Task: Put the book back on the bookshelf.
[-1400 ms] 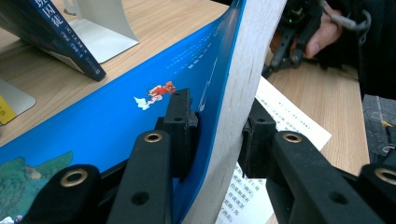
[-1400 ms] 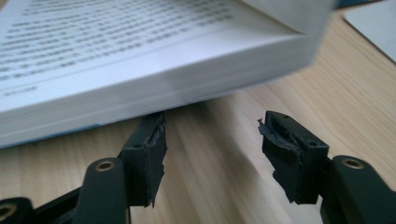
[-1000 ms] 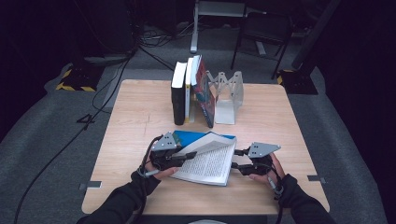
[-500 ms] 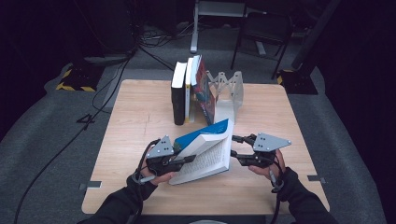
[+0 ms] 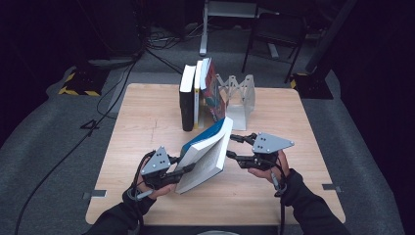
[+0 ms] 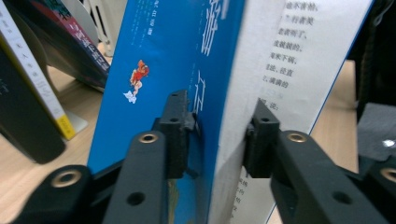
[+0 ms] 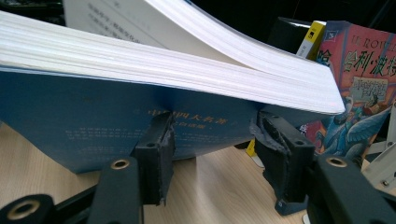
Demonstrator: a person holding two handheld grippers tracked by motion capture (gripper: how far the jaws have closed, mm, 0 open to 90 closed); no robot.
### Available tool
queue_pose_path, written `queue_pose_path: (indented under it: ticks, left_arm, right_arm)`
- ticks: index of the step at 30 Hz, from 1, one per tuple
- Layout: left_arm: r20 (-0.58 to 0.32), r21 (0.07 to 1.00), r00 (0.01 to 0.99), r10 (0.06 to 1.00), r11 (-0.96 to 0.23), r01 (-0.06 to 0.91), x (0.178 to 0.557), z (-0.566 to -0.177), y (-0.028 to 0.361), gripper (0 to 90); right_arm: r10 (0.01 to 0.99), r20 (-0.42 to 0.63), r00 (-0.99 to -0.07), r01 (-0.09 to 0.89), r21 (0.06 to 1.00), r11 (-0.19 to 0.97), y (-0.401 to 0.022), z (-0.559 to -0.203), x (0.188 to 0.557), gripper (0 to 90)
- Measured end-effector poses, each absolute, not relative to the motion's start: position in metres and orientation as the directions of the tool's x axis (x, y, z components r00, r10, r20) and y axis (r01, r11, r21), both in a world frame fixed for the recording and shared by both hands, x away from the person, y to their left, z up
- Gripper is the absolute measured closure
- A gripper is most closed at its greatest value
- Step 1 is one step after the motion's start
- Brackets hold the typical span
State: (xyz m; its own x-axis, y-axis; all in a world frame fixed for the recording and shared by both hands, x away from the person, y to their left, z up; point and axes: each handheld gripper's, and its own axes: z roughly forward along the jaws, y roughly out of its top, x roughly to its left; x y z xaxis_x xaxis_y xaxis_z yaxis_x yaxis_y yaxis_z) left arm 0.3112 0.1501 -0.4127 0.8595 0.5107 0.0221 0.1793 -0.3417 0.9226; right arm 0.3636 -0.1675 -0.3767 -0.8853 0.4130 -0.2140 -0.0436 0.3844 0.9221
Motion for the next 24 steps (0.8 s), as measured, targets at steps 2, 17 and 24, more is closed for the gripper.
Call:
queue_pose_path:
  ticks: [2,17,24]
  left_arm:
    - [0.033,0.913,0.867,0.498,-0.368,0.176,0.309,-0.414,0.145,59.5]
    - [0.001,0.922,0.914,0.405,-0.355,0.156,0.327,-0.419,0.126,68.1]
    - [-0.044,0.933,0.911,0.409,-0.310,0.184,0.329,-0.420,0.130,68.5]
  right_arm:
    - [0.416,-0.208,-0.885,-0.038,0.924,0.381,-0.166,-0.376,0.364,45.0]
    - [0.398,-0.213,-0.892,-0.073,0.939,0.337,-0.184,-0.371,0.364,42.6]
    - [0.427,-0.224,-0.876,-0.074,0.937,0.340,-0.184,-0.371,0.365,43.1]
